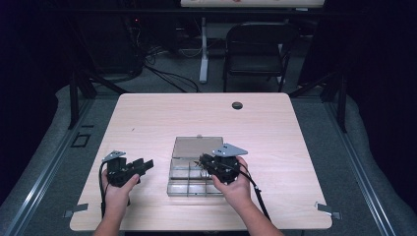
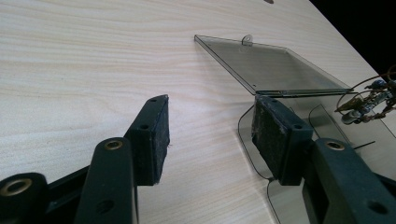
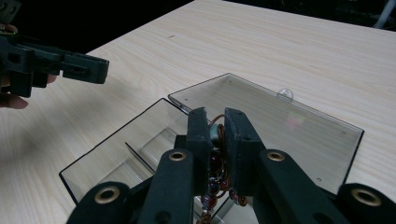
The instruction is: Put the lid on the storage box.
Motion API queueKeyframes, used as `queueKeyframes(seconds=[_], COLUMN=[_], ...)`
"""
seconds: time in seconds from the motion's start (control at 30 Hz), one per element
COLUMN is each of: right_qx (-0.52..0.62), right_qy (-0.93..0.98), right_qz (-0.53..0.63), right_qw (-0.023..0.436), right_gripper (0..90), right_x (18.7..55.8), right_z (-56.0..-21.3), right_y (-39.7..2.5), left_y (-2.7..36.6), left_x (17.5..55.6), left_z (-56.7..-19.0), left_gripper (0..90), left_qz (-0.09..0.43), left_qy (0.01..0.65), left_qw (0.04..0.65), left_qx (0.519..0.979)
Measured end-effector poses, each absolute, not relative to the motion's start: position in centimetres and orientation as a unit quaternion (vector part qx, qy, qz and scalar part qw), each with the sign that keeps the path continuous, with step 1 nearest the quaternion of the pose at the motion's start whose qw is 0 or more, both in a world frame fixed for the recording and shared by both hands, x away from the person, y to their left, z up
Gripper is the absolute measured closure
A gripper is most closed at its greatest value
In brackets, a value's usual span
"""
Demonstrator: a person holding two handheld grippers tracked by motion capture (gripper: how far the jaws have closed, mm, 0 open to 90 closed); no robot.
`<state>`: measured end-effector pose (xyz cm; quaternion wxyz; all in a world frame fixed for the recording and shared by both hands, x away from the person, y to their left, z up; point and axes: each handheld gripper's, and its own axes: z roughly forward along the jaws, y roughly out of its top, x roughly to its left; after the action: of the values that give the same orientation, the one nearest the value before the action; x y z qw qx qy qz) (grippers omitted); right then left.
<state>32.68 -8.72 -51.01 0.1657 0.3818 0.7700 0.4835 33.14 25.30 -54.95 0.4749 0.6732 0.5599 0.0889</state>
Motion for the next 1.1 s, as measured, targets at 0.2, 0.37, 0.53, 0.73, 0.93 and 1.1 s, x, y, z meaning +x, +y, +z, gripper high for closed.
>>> queueKeyframes(seconds=[0.2,0.37,0.53,0.73,0.93,1.1], right_qx=[0.385,0.391,0.394,0.386,0.379,0.378], right_qy=[0.774,0.776,0.777,0.786,0.792,0.795], right_qz=[0.478,0.47,0.466,0.456,0.447,0.443], right_qw=[0.158,0.154,0.153,0.161,0.169,0.169], right_gripper=[80.9,80.9,80.9,80.8,80.7,80.6], right_x=[33.3,33.7,34.2,34.5,34.8,34.9], right_z=[-51.5,-51.9,-52.4,-52.7,-53.1,-53.2], right_y=[-8.1,-7.9,-7.6,-7.1,-6.7,-6.5], left_y=[25.2,25.3,25.3,25.3,25.3,25.3], left_x=[33.1,33.1,33.1,33.1,33.2,33.2], left_z=[-55.0,-55.0,-55.0,-55.0,-55.0,-55.0], left_gripper=[47.0,47.0,47.0,47.0,47.0,47.0], left_qz=[0.089,0.089,0.088,0.088,0.088,0.088], left_qy=[0.558,0.559,0.559,0.559,0.559,0.559], left_qw=[0.474,0.475,0.475,0.476,0.475,0.475], left_qx=[0.675,0.674,0.674,0.673,0.674,0.674])
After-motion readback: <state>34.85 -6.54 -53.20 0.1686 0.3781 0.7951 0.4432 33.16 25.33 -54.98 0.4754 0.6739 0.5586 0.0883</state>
